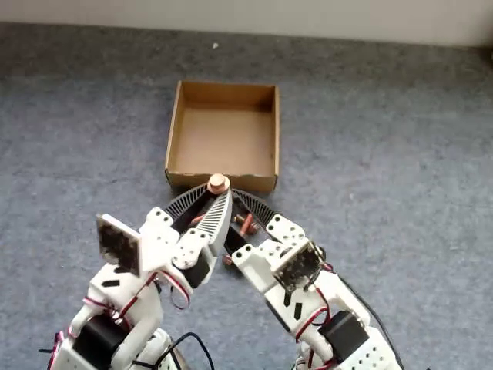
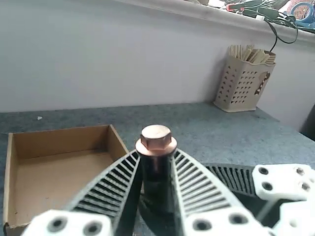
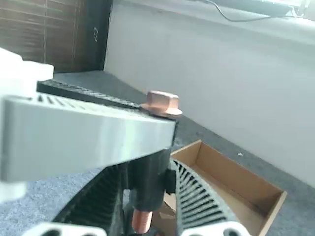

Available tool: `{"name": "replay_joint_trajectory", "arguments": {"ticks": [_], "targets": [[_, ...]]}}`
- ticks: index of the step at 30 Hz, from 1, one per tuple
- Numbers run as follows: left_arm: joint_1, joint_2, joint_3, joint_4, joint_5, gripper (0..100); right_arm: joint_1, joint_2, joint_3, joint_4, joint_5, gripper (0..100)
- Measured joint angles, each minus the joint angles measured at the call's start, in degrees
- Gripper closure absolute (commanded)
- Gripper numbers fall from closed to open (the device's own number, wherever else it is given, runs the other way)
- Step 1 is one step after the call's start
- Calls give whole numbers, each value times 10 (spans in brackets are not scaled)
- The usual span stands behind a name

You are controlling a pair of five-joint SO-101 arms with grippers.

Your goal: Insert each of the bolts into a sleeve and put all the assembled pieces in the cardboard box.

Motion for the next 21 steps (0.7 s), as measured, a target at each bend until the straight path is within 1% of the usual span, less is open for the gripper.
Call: {"name": "replay_joint_trajectory", "arguments": {"ticks": [2, 4, 6, 9, 15, 17, 21], "targets": [[1, 0, 5, -6, -6, 943, 9, 0, 3, 0, 0, 992], [11, 0, 7, -6, -33, 906, 11, 0, 3, 0, 0, 992], [25, 0, 8, -6, -63, 883, 15, 0, 3, 0, 0, 992], [39, 0, 7, 4, -80, 864, 17, 0, 3, 0, 0, 992], [41, 0, -16, 63, -84, 819, 22, -2, 1, 5, 1, 992], [41, 0, -25, 87, -86, 814, 23, -1, 2, 5, 1, 992], [41, 0, -37, 107, -86, 818, 35, -1, 2, 5, 1, 992]]}}
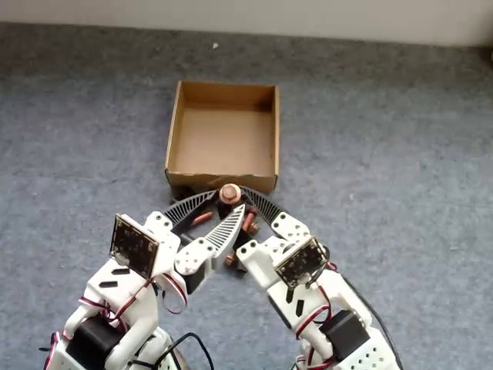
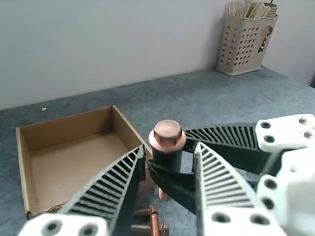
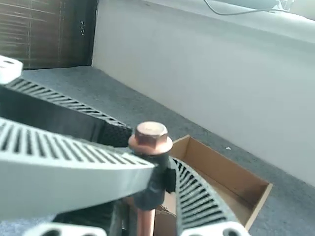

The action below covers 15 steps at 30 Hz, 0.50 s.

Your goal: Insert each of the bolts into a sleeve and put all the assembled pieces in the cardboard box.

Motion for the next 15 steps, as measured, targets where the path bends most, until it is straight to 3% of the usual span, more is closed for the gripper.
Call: {"name": "replay_joint_trajectory", "arguments": {"ticks": [10, 15], "targets": [[-32, 1, -7, 4, 0, 823, 78, -2, 7, -1, 0, 992], [-99, 1, -21, 4, -1, 960, 121, -1, 49, -1, 0, 992]]}}
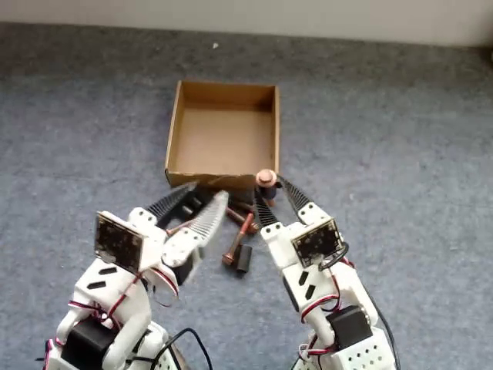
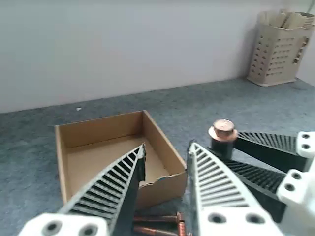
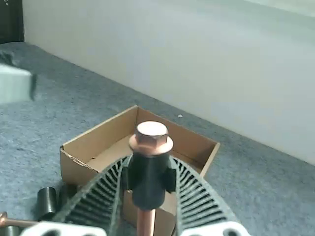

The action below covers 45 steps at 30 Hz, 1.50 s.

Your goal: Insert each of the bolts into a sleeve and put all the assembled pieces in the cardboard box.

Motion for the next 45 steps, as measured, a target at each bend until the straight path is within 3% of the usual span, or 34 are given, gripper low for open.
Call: {"name": "replay_joint_trajectory", "arguments": {"ticks": [10, 15, 20, 27, 36, 41, 45], "targets": [[-130, 0, 1, -56, -1, 993, 22, 0, 20, 0, 0, 992], [-234, 0, 12, -10, -49, 993, 22, 0, 23, 0, 0, 992], [-284, 0, 91, 30, -78, 993, 22, 0, 23, 0, 0, 992], [-307, 0, 234, 18, -111, 993, 22, 0, 23, 25, 0, 992], [-308, 0, 242, -9, -125, 993, 22, 17, -78, 76, 0, 992], [-308, 0, 242, -9, -127, 993, -11, 159, -186, 68, 0, 992], [-312, 0, 242, -9, -127, 993, -17, 331, -280, 4, 0, 992]]}}
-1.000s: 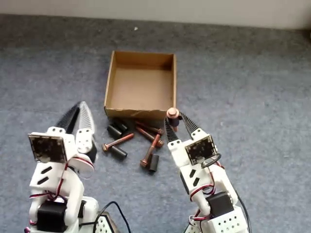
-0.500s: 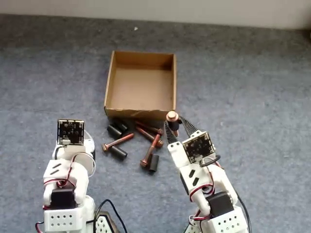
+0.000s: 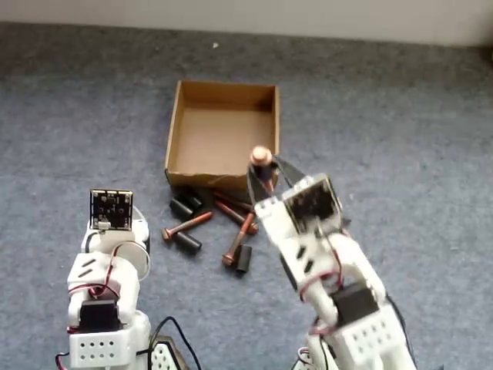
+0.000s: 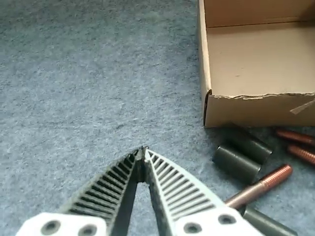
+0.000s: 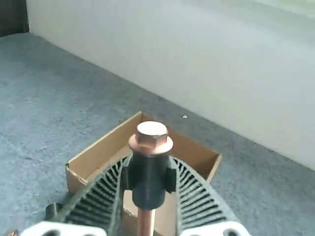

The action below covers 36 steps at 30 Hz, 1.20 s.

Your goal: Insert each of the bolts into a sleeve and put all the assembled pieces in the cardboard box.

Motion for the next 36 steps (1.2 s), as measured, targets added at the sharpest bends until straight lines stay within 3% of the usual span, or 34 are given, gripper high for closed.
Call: {"name": "replay_joint_trajectory", "arguments": {"ticks": [9, 17, 24, 31, 36], "targets": [[0, 0, 0, 0, 0, 993, -2, 405, -163, -128, 0, 992], [0, 0, 0, 0, 0, 993, 4, 636, -258, -156, 0, 992], [0, 0, 0, 0, 0, 993, 32, 731, -300, -158, 0, 984], [0, 0, 0, 0, 0, 993, 39, 750, -302, -157, 0, 866], [0, 0, 0, 0, 0, 993, 40, 749, -355, -74, 0, 866]]}}
